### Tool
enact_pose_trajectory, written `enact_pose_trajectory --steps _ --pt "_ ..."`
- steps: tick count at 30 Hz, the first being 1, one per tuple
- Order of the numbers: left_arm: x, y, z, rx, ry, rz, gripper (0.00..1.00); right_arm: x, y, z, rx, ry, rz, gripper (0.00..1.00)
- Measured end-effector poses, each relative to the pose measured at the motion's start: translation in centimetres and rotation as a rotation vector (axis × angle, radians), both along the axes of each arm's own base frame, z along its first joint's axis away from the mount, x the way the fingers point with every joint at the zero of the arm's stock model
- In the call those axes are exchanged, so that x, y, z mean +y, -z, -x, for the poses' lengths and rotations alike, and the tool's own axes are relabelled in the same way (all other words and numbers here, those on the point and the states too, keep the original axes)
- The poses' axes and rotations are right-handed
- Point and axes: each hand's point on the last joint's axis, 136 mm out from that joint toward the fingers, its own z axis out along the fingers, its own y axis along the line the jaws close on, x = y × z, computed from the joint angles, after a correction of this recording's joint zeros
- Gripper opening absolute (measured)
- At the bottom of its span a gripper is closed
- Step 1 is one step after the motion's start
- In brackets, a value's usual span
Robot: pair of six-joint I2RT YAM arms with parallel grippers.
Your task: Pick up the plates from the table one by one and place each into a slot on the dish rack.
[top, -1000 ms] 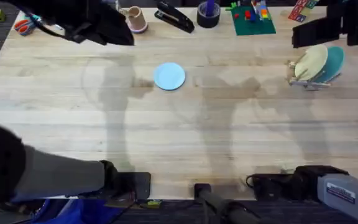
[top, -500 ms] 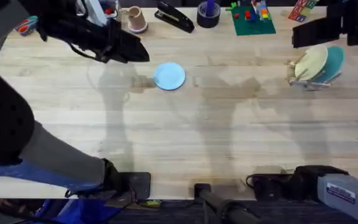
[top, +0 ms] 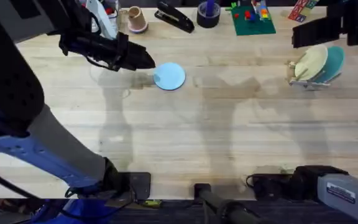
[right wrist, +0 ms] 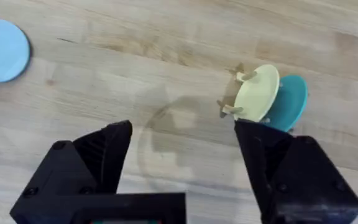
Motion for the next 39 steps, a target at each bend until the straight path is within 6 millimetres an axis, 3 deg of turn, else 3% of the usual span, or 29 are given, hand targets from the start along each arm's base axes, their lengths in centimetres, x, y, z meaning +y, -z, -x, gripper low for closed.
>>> enact_pose_trajectory --steps 21,31,39 --pt "-0.1 2.2 -1.8 0.021 -0.036 0.039 0.041 0.0 0.0 0.0 0.000 0.000 0.000 0.993" --pt "-1.8 7.3 -2.1 0.139 -0.023 0.010 0.040 0.0 0.0 0.0 0.000 0.000 0.000 0.994" --pt "-1.9 7.8 -2.2 0.187 -0.053 0.031 0.040 0.0 0.0 0.0 0.000 0.000 0.000 0.994"
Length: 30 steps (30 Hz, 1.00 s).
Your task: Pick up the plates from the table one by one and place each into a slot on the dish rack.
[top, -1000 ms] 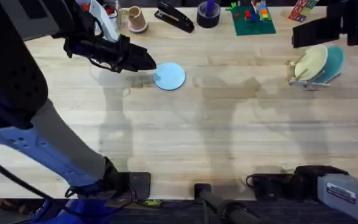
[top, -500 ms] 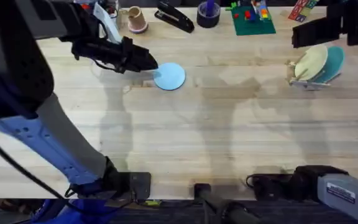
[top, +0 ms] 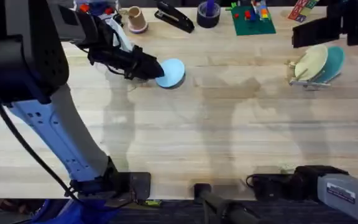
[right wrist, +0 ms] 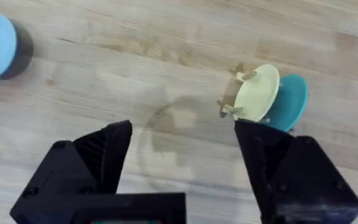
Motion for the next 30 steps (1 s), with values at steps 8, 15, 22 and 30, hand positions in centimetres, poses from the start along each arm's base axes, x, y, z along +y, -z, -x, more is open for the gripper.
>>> enact_pose_trajectory --steps 8,15,22,30 --pt "0.0 0.0 0.0 0.006 -0.004 0.000 0.040 0.0 0.0 0.0 -0.002 0.000 0.000 0.995" --pt "0.0 0.0 0.0 0.007 -0.005 0.000 0.040 1.5 -0.2 -0.2 -0.010 -0.042 -0.077 0.995" --pt "0.0 0.0 0.0 0.006 -0.005 0.000 0.040 4.2 1.2 -1.5 0.070 -0.030 -0.280 0.994" --pt "0.0 0.0 0.0 0.006 -0.005 0.000 0.040 7.9 6.7 -4.2 0.278 0.041 -0.401 0.995"
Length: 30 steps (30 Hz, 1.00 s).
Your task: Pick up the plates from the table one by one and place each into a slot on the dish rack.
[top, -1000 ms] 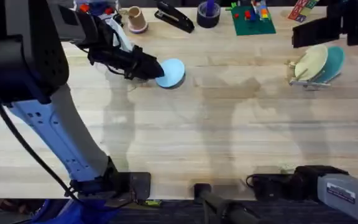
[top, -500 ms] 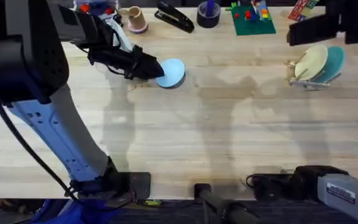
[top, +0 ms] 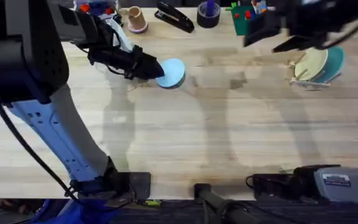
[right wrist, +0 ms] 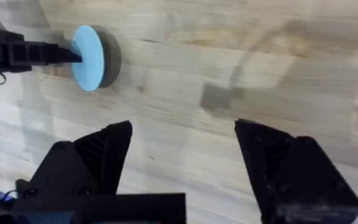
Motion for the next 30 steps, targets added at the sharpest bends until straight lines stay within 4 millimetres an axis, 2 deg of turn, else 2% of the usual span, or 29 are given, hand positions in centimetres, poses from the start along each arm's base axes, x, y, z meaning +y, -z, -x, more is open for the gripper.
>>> enact_pose_trajectory --steps 10,15,22,30 --pt "0.0 0.0 0.0 0.000 0.000 0.000 0.040 6.8 7.9 -2.7 0.188 0.002 -0.051 0.995" --pt "0.0 0.0 0.0 -0.003 0.000 0.000 0.040 9.5 10.9 -3.8 0.218 0.012 -0.068 0.995" --pt "0.0 0.0 -0.1 -0.003 0.000 0.000 0.040 13.6 12.6 -5.0 0.186 -0.037 -0.122 0.993" --pt "0.0 0.0 -0.1 -0.004 0.000 0.000 0.040 17.1 12.4 -5.2 0.132 -0.100 -0.165 0.993"
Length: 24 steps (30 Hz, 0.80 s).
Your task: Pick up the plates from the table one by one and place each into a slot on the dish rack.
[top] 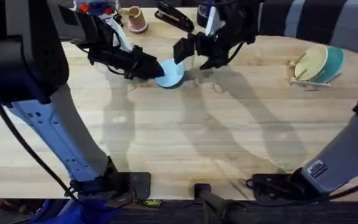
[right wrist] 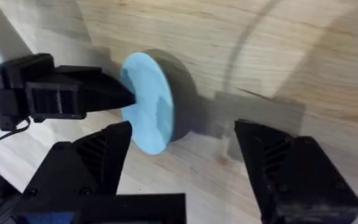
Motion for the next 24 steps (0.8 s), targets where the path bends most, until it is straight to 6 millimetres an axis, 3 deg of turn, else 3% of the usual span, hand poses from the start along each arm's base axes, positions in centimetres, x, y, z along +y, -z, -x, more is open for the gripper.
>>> enact_pose_trajectory --steps 8,16,24 --pt "0.0 0.0 0.0 0.000 0.000 0.000 0.041 1.6 -0.5 -0.3 -0.032 0.000 -0.032 0.993" --pt "0.0 0.0 0.0 0.000 0.000 0.000 0.041 2.1 1.9 -0.6 0.024 0.030 -0.045 0.993" --pt "0.0 0.0 0.0 0.000 0.000 0.000 0.040 3.4 1.6 -1.0 0.041 0.025 -0.125 0.993"
